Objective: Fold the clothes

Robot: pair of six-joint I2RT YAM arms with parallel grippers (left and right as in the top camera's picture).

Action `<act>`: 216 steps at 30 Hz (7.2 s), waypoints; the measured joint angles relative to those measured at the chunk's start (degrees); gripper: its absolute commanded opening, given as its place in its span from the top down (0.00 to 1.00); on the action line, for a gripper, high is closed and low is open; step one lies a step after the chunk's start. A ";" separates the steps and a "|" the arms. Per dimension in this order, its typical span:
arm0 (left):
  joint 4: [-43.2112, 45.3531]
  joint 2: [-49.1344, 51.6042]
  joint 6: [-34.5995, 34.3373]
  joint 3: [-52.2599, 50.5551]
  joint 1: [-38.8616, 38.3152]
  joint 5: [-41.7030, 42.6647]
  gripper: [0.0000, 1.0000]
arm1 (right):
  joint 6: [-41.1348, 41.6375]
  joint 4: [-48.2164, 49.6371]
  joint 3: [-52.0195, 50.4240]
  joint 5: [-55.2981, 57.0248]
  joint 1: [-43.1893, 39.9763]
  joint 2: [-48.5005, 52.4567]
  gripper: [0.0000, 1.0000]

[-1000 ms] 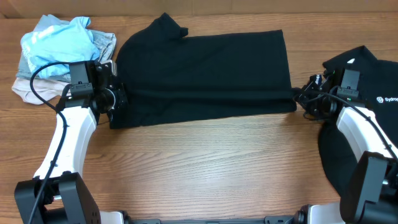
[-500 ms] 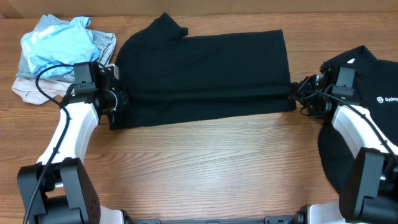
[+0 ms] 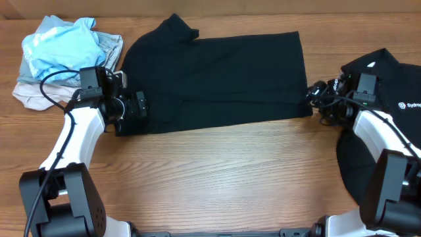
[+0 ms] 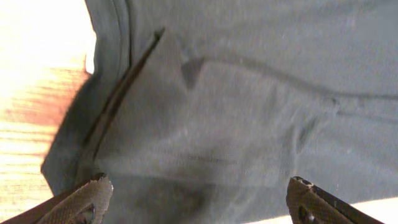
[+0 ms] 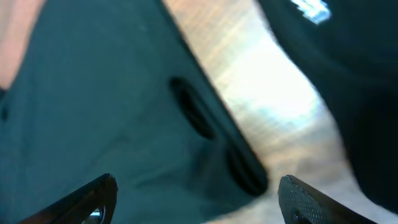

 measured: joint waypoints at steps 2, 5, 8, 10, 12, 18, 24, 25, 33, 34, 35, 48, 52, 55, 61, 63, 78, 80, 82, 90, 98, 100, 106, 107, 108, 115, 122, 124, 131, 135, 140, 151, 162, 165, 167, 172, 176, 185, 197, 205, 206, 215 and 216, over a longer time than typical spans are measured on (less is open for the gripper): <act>-2.56 0.00 0.61 0.02 0.00 0.17 0.08 | -0.31 -3.34 0.00 -0.02 -0.68 0.00 0.16; -5.95 0.00 1.36 0.02 0.00 0.13 0.08 | -1.92 -7.04 0.00 -0.13 -0.61 0.00 0.16; -9.60 0.00 1.97 0.02 0.00 -0.90 0.10 | -4.15 -9.99 0.00 -0.15 -0.24 0.02 0.16; -10.75 0.00 2.14 0.00 0.00 -2.58 0.11 | -5.31 -10.69 0.00 -0.02 0.24 0.02 0.16; -10.27 0.00 2.14 -0.28 0.00 -4.31 0.10 | -6.05 -10.82 0.00 0.09 0.81 0.17 0.16; -6.49 0.02 1.66 -4.44 0.00 -7.02 0.11 | -7.06 -10.16 0.00 0.55 2.10 3.28 0.13; -3.02 0.04 1.18 -8.79 0.00 -10.12 0.44 | -7.50 -7.23 0.28 0.44 2.10 4.09 0.34; -2.45 0.04 1.27 -9.38 0.00 -10.64 0.45 | -7.58 -6.67 0.26 0.48 2.10 4.37 0.43; -0.79 0.04 1.44 -10.64 0.04 -12.35 0.55 | -7.17 -2.36 -0.15 1.03 2.10 6.21 0.71; -0.63 0.04 1.42 -10.64 0.09 -12.48 0.53 | -7.30 -1.11 -0.17 1.03 2.10 6.23 0.70; -0.50 0.04 1.40 -10.64 0.17 -12.59 0.50 | -7.34 0.26 -0.17 1.03 2.10 6.23 0.71; -1.03 0.04 0.15 -10.64 3.45 -13.22 0.45 | -5.92 -9.60 0.13 1.20 1.97 6.10 0.96; -1.05 0.04 0.09 -10.64 3.98 -13.25 0.37 | -2.82 -19.23 1.14 1.73 1.36 5.75 0.89; -1.57 0.04 0.04 -10.64 4.22 -13.25 0.22 | 0.28 -24.87 1.25 1.77 0.44 5.16 0.57; -3.85 0.04 -0.07 -10.10 4.26 -12.00 0.18 | -1.40 -25.24 1.25 1.75 -1.07 4.31 0.59; -6.38 0.09 -0.04 -8.46 4.26 -10.82 0.17 | -2.51 -24.98 1.25 1.90 -1.44 3.91 0.59; -16.17 0.11 1.97 7.91 4.26 1.88 0.16 | -10.49 -14.21 0.87 -0.55 -0.85 -1.90 0.68; -16.50 0.11 2.05 7.93 4.24 2.34 0.16 | -10.67 -13.86 0.76 -0.50 -0.20 -1.90 0.67; -16.87 0.11 2.14 7.93 4.26 2.64 0.16 | -10.80 -13.53 0.61 -0.48 0.83 -1.86 0.64; -17.14 0.11 3.17 7.93 4.26 2.99 0.15 | -8.70 -12.11 0.59 1.25 4.42 3.15 0.72; -17.35 0.11 3.21 7.93 4.24 3.02 0.15 | -6.29 -13.64 0.68 1.16 4.74 4.24 0.48; -17.35 0.11 3.21 7.93 4.24 2.99 0.15 | -5.95 -14.47 0.72 1.07 4.72 4.22 0.44; -17.35 0.11 3.21 7.93 4.24 2.99 0.14 | -5.73 -15.26 0.83 1.33 4.72 4.02 0.46; -17.33 0.11 3.21 7.93 4.24 2.99 0.14 | -5.70 -15.06 0.83 1.36 4.72 4.02 0.50; -17.31 0.11 3.21 7.93 4.24 2.99 0.14 | -5.53 -14.73 0.81 1.62 4.74 4.02 0.56; -17.33 0.11 3.21 7.93 4.24 2.99 0.15 | -4.33 -9.75 0.61 1.49 4.63 4.13 0.96; -17.33 0.11 3.23 7.93 4.26 3.02 0.14 | -4.20 -8.92 1.75 -1.70 4.63 4.13 0.96; -17.31 0.11 3.23 7.93 4.24 3.02 0.13 | -4.02 -6.86 2.14 -2.38 4.63 4.13 0.96; -17.11 0.11 3.23 7.93 4.24 3.02 0.13 | -2.95 1.46 2.45 -3.43 4.61 4.13 0.96; -17.11 0.11 3.23 7.93 4.24 3.02 0.13 | -2.64 3.13 2.47 -3.30 4.63 4.13 0.96; -17.11 0.11 3.26 7.93 4.24 3.02 0.11 | -0.33 2.82 2.47 -0.96 4.63 4.13 0.96; -19.37 0.11 14.40 7.93 -0.92 7.91 0.00 | 2.27 3.89 2.47 0.57 4.63 4.13 0.96; -15.32 2.29 18.73 7.91 -10.95 2.12 0.11 | 5.86 4.57 2.47 1.55 4.63 4.13 0.95; -14.05 5.88 19.28 7.91 -11.28 1.09 0.15 | 6.10 4.55 2.47 1.55 4.63 4.13 0.94; -12.66 8.37 19.58 7.85 -11.65 0.72 0.17 | 6.12 4.52 2.47 1.55 4.63 4.13 0.94; -10.62 11.96 19.69 7.69 -12.24 0.57 0.21 | 6.25 4.57 2.47 1.53 4.63 4.13 0.94; -9.05 12.09 19.74 7.69 -13.53 1.18 0.35 | 6.25 4.52 2.47 1.55 4.63 4.13 0.94; -1.14 12.09 19.74 7.69 -19.21 1.60 0.96 | 6.25 4.00 2.47 1.57 4.63 4.13 0.94; 4.68 15.56 18.97 7.69 -20.52 2.51 0.96 | 6.27 3.65 2.47 1.57 4.63 4.13 0.94; 10.49 18.40 13.40 7.72 -20.55 1.49 0.96 | 6.25 3.15 2.47 1.75 4.63 4.13 0.93; 10.58 18.43 12.83 7.72 -20.55 1.40 0.96 | 6.27 3.10 2.47 1.75 4.63 4.13 0.93; 9.35 18.69 9.27 10.47 -20.52 0.42 0.96 | 6.27 3.17 2.47 2.78 4.63 4.13 0.90; 9.38 18.69 9.20 10.88 -20.52 0.28 0.96 | 6.27 3.19 2.47 3.23 4.63 4.13 0.90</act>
